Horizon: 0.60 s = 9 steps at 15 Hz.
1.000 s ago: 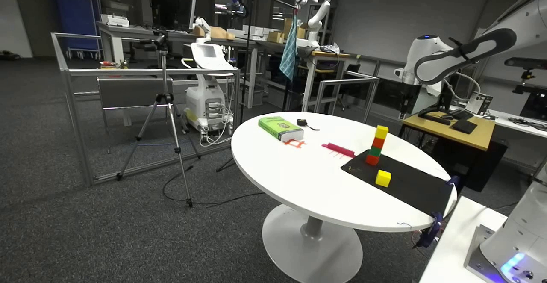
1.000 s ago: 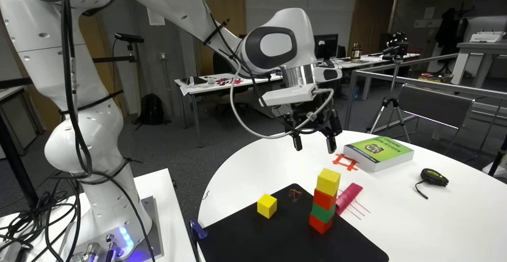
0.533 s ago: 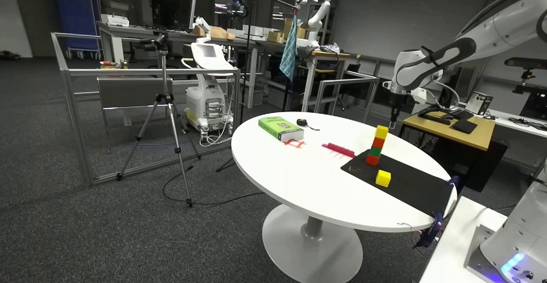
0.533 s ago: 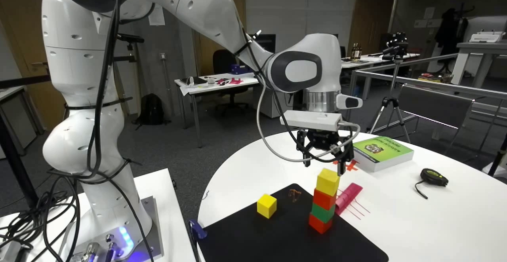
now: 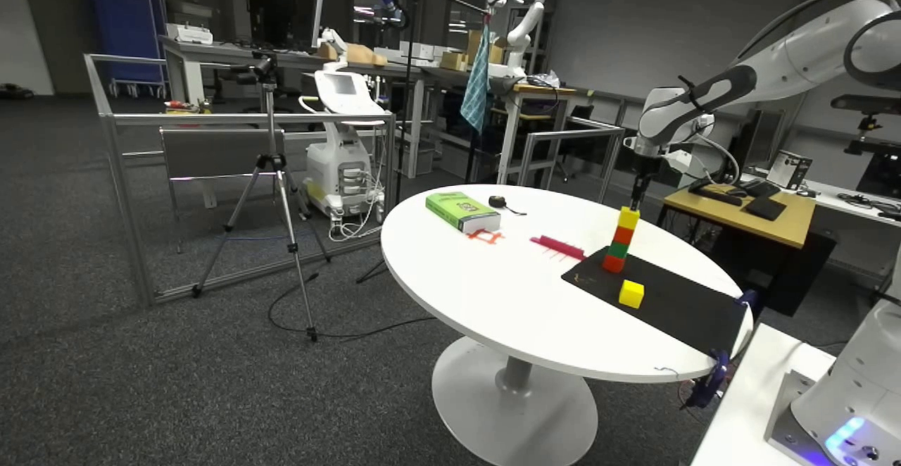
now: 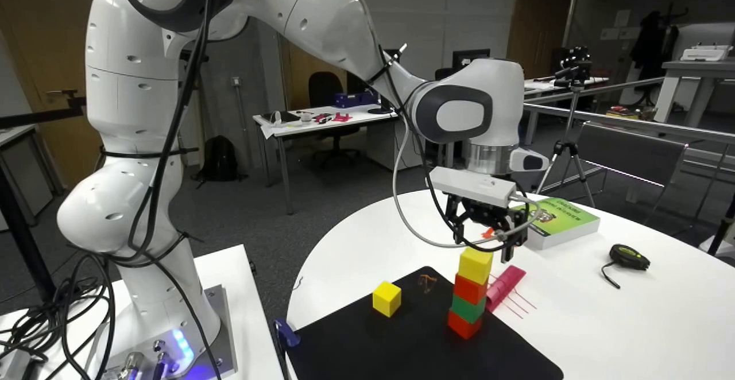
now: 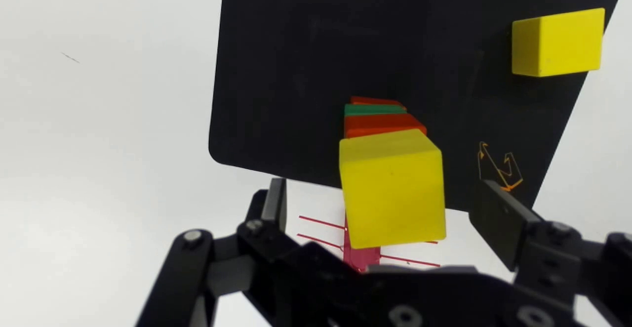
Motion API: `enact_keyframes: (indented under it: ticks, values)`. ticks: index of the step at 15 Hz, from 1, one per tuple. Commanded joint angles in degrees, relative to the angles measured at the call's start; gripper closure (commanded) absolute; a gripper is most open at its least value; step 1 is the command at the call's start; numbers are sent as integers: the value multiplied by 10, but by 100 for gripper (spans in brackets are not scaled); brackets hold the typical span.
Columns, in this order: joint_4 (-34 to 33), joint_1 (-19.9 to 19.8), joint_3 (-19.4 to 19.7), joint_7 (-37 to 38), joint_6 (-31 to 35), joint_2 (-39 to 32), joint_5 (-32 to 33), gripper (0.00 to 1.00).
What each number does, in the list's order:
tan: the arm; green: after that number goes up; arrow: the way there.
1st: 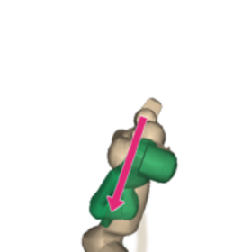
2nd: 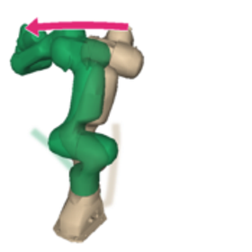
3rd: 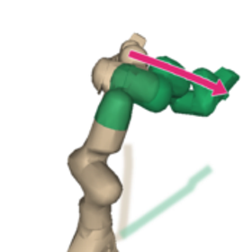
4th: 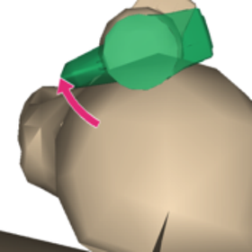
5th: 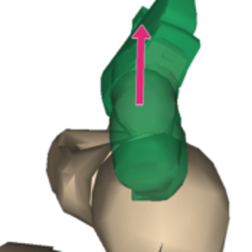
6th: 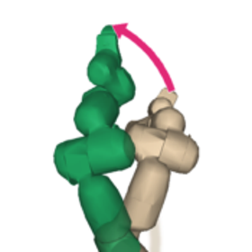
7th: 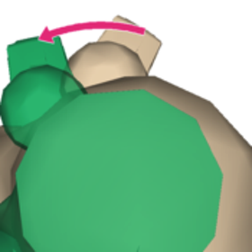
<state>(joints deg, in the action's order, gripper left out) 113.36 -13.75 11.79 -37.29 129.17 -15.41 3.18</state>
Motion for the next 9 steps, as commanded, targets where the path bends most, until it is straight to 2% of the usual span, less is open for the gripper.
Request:
enact_keyframes:
  ticks: [1,9]
  values:
    - [-23,-18,-21,-38,-2,-11,-10,0]
    - [-15,-14,-32,-109,14,-13,18,0]
